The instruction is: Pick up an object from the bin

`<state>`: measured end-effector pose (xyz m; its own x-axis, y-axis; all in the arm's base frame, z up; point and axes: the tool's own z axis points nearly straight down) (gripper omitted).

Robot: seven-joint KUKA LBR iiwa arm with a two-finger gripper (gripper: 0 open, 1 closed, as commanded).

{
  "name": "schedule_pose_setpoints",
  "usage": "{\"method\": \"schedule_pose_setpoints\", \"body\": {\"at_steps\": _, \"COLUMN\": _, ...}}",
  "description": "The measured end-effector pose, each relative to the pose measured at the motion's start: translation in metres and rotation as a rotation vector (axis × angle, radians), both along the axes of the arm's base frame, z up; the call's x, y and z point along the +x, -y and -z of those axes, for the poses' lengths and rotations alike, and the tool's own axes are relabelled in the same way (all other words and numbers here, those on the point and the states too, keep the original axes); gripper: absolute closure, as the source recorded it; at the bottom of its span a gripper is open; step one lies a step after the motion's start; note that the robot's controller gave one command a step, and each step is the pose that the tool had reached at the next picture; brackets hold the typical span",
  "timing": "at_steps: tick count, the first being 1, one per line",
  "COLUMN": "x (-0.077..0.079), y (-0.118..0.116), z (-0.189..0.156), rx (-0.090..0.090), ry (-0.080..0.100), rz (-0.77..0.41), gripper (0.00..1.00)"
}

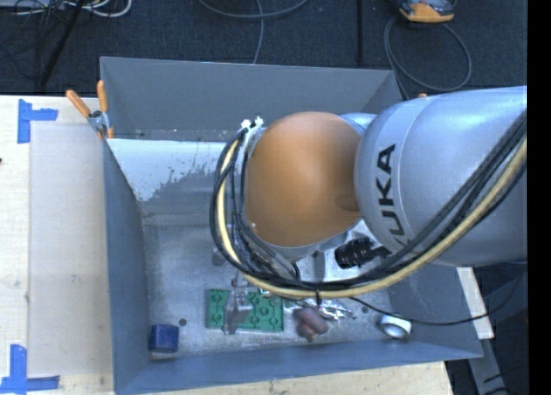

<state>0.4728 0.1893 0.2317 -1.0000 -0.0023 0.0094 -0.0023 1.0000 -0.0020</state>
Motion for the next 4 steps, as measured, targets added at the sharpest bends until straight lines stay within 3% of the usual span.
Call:
{"method": "schedule_pose_setpoints", "body": {"at_steps": 1, "x": 0.016, "y": 0.047, "z": 0.12, "rx": -0.002, "ry": -0.001, "rz": -0.019, "gripper": 0.0}}
{"method": "schedule_pose_setpoints", "body": {"at_steps": 2, "x": 0.021, "y": 0.072, "z": 0.159, "rx": 0.006, "ry": 0.022, "rz": -0.305, "gripper": 0.0}}
{"method": "schedule_pose_setpoints", "body": {"at_steps": 3, "x": 0.021, "y": 0.072, "z": 0.158, "rx": 0.005, "ry": 0.015, "rz": -0.302, "gripper": 1.0}}
{"method": "schedule_pose_setpoints", "body": {"at_steps": 4, "x": 0.017, "y": 0.107, "z": -0.01, "rx": 0.003, "ry": 0.016, "rz": -0.453, "gripper": 1.0}}
